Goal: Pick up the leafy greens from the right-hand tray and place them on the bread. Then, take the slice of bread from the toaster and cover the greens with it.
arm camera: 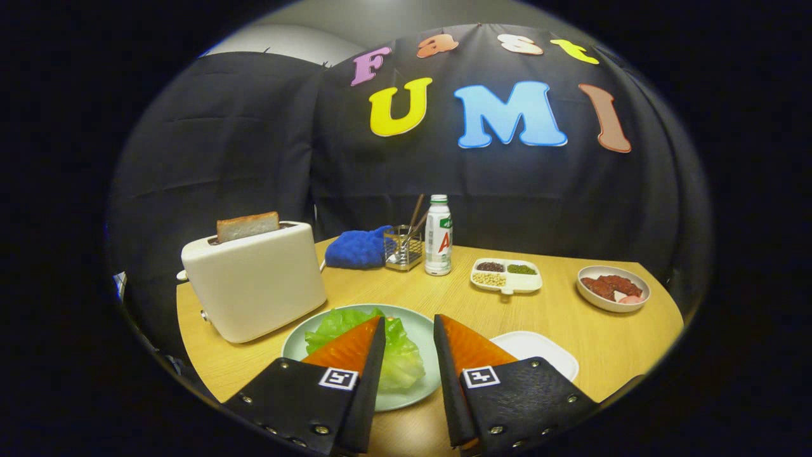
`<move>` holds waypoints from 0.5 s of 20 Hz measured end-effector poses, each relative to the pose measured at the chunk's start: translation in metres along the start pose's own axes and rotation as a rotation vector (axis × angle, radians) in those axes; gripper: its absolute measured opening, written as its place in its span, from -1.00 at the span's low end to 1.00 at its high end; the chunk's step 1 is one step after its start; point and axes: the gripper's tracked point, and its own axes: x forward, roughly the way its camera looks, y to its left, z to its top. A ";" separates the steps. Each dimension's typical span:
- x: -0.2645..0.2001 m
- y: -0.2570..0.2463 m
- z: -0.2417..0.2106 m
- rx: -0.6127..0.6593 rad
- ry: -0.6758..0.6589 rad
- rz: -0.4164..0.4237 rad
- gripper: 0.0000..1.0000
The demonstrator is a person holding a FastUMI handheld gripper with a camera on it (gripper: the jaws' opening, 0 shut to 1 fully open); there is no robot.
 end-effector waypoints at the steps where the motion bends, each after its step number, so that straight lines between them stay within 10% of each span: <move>1: -0.007 -0.009 0.006 0.001 -0.001 -0.083 0.00; 4: -0.025 -0.016 0.025 -0.012 -0.051 -0.222 0.03; 10: -0.040 0.017 0.036 -0.006 -0.060 -0.179 0.03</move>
